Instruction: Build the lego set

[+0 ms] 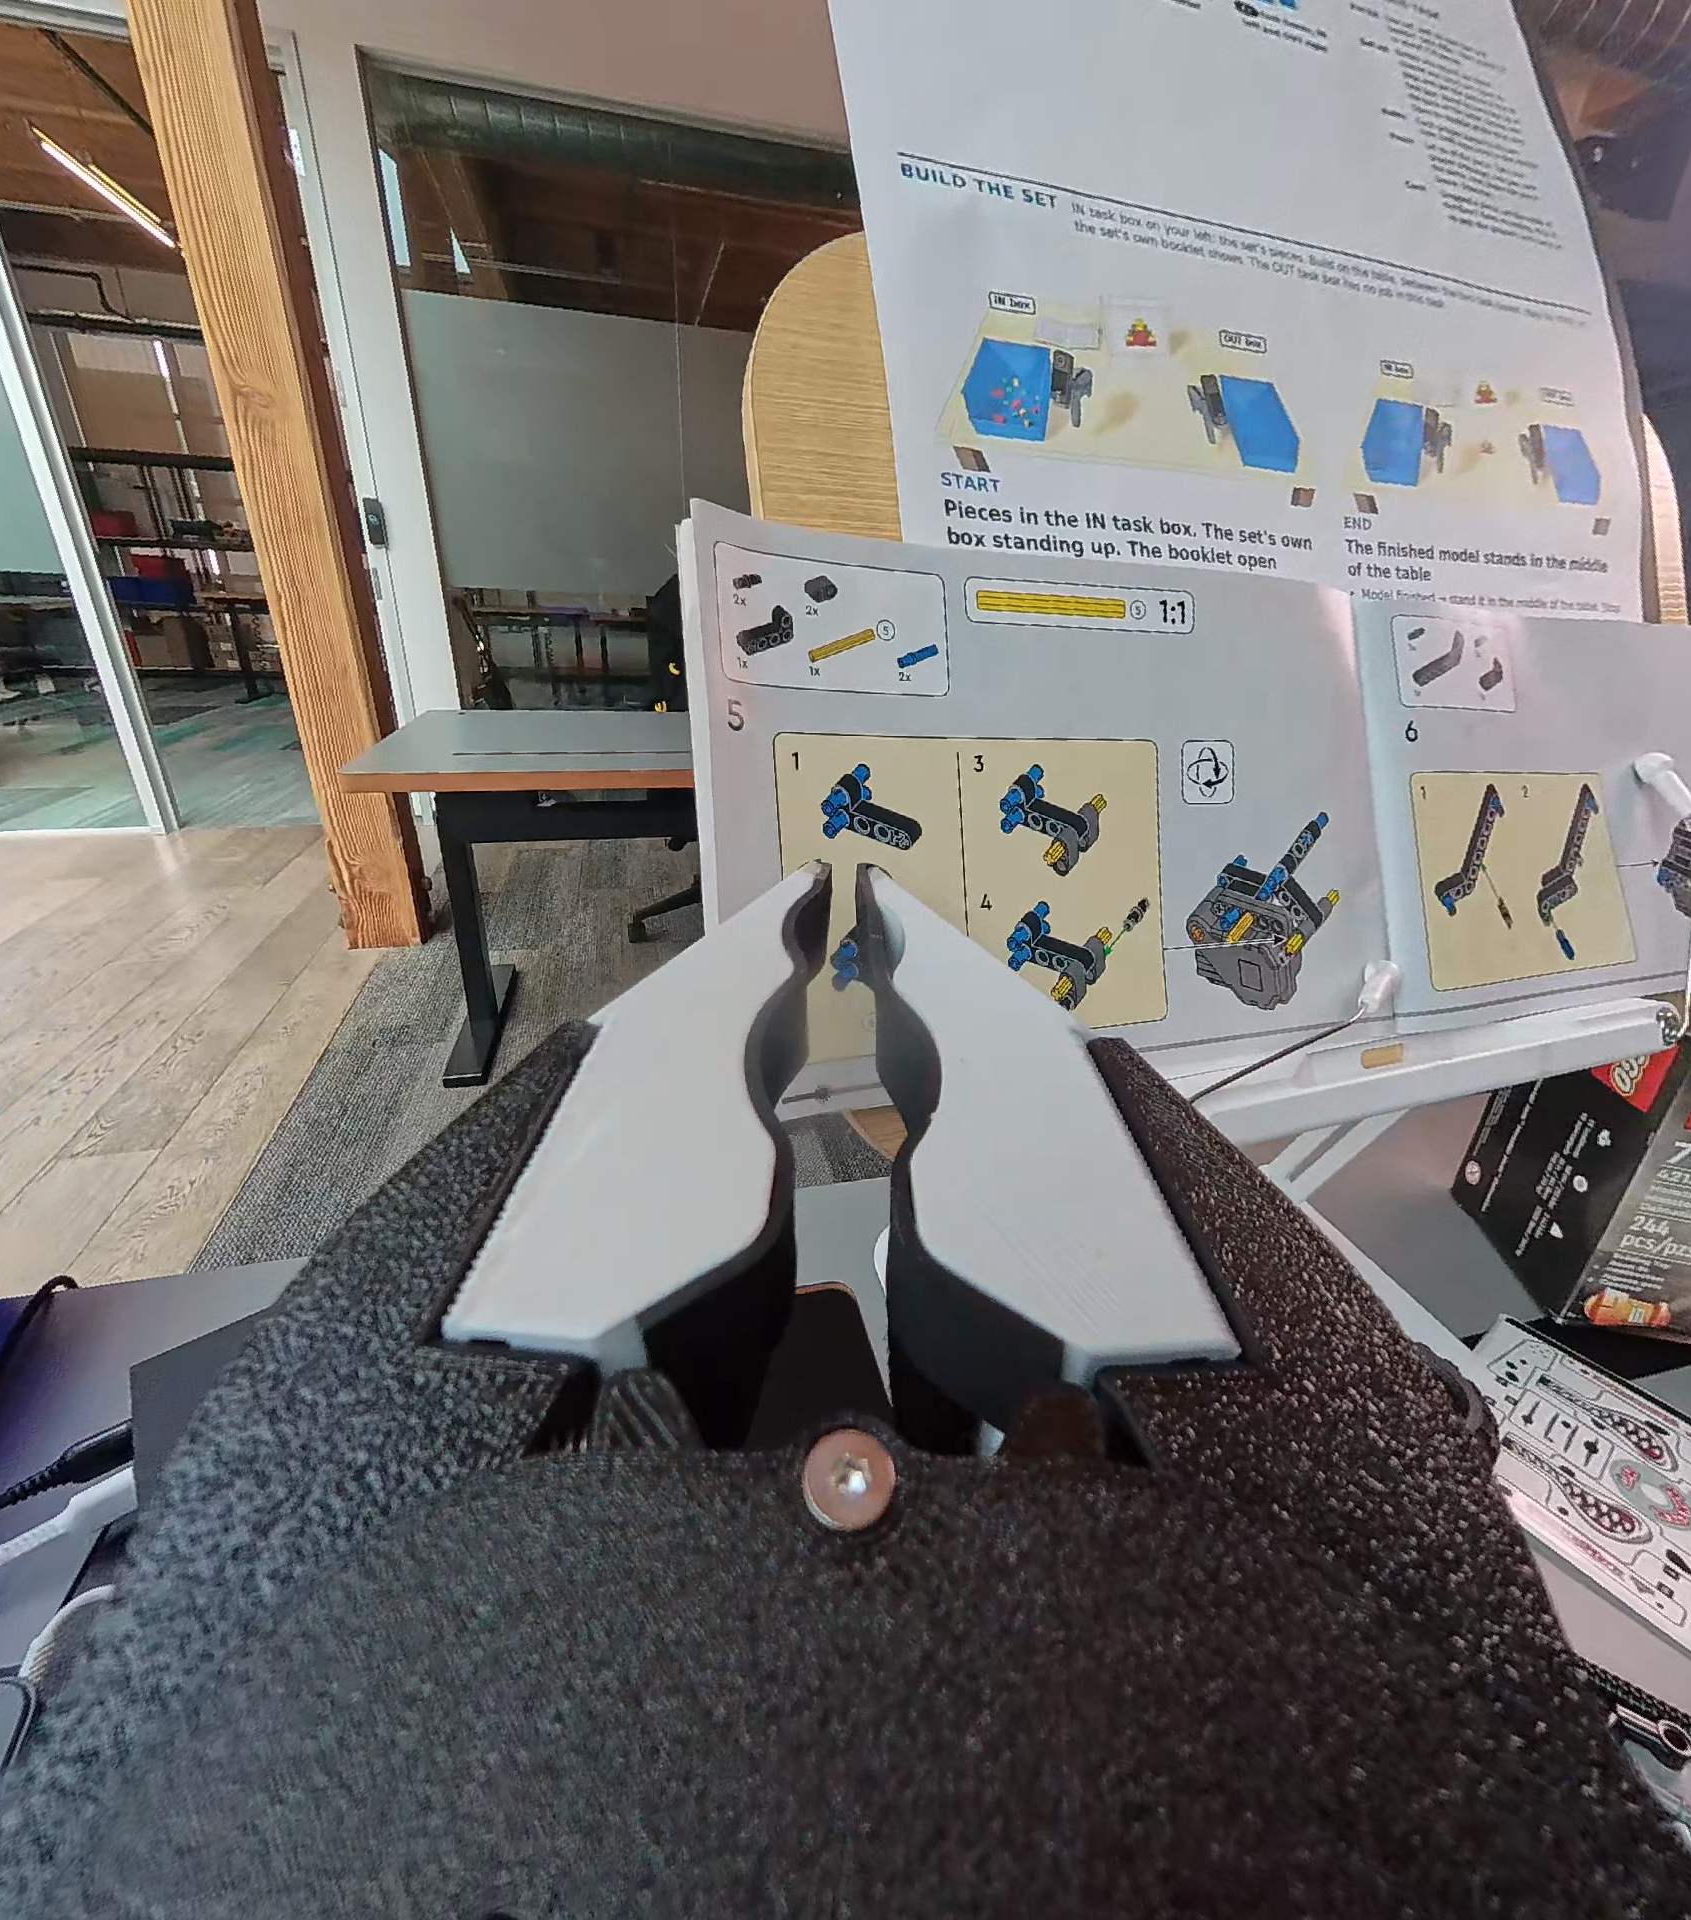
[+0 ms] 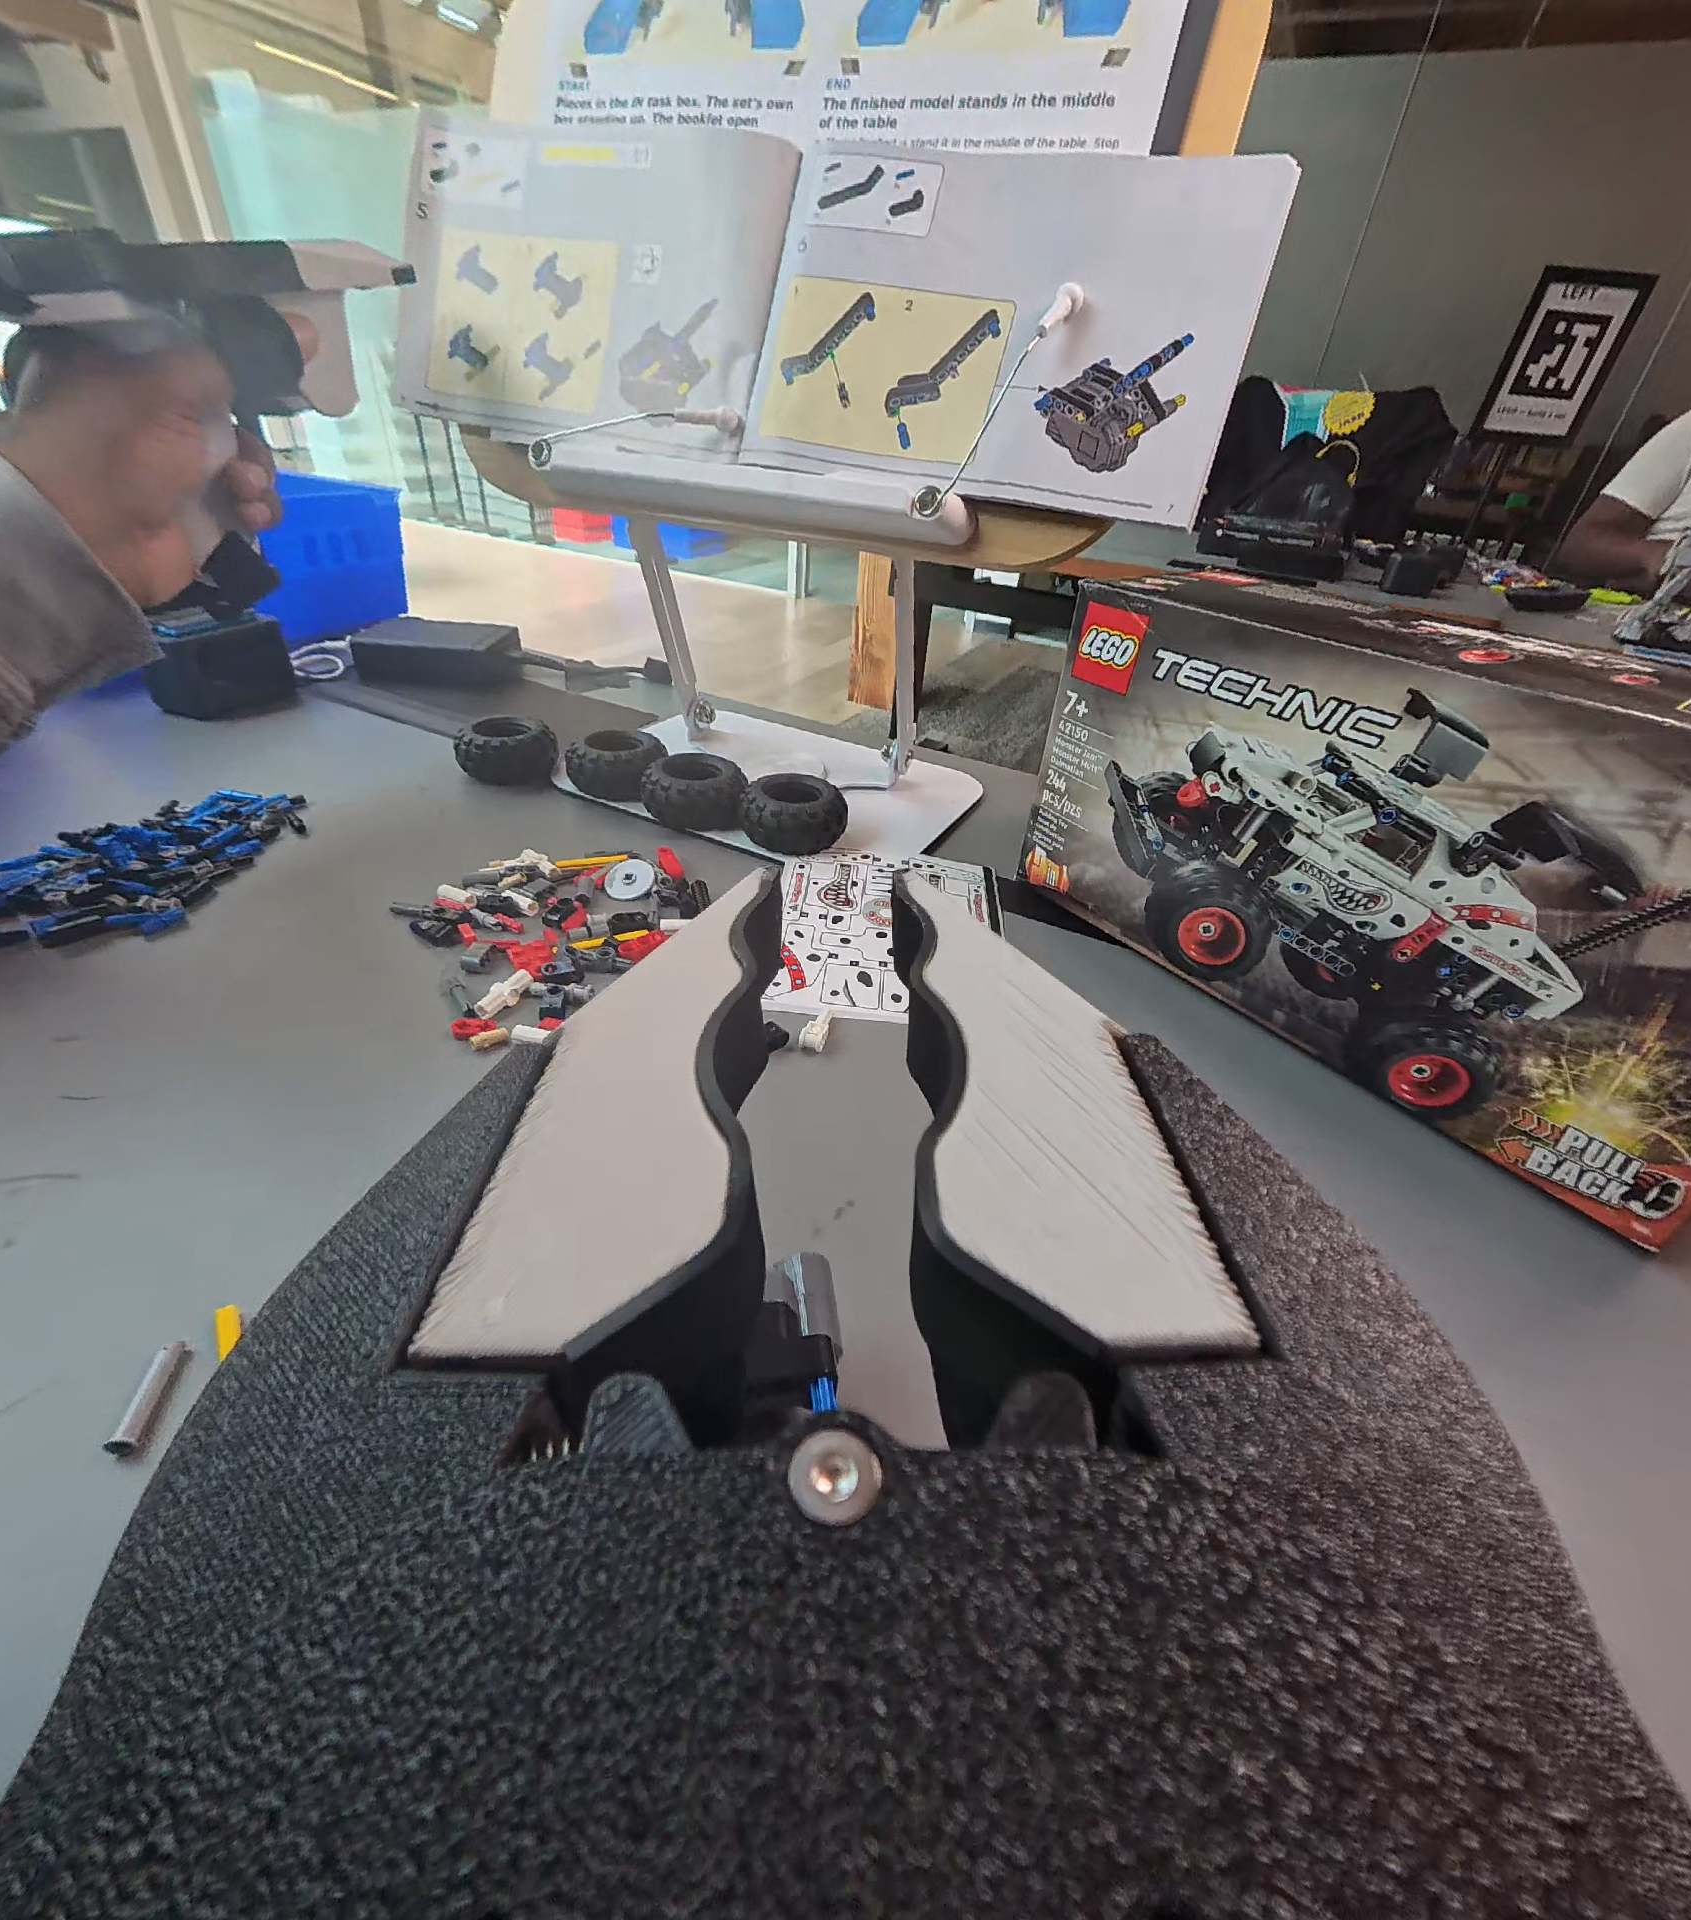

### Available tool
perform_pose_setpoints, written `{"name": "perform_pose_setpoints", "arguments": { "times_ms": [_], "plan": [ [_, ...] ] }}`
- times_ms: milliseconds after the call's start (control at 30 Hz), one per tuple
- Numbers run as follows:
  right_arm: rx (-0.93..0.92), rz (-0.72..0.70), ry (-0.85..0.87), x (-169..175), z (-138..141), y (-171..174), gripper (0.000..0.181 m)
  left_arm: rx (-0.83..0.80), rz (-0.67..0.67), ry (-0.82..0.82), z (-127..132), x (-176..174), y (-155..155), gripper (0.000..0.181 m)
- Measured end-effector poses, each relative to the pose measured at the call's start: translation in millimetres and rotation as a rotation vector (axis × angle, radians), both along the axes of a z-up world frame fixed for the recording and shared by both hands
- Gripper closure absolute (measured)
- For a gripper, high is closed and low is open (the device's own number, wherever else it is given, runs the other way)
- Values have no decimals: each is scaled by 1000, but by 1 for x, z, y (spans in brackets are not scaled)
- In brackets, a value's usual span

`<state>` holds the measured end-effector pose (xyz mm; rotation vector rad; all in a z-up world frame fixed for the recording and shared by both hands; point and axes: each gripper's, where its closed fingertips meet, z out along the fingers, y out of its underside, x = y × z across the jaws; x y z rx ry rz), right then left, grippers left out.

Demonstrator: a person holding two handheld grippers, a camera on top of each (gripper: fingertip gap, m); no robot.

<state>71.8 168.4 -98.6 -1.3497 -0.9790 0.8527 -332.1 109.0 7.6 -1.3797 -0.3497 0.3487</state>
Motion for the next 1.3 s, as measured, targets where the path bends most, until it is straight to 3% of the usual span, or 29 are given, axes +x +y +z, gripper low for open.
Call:
{"name": "perform_pose_setpoints", "arguments": {
  "times_ms": [633, 833, 967, 1100, 1300],
  "plan": [
    [15, 18, -14, -2, -4, -4, 161, 13, -35, -3, 9, 9, 6, 175],
    [34, 23, -27, -4, -1, -11, 161, 38, -154, 5, 36, 52, -14, 165],
    [61, 46, -43, -9, 1, -20, 162, -15, -275, 64, 46, 101, -34, 164],
    [77, 83, -52, -12, 4, -32, 162, -189, -468, 100, 12, 167, -61, 164],
    [139, 110, -69, -15, 10, -47, 162, -544, -722, -26, -108, 260, -131, 162]
  ]
}}
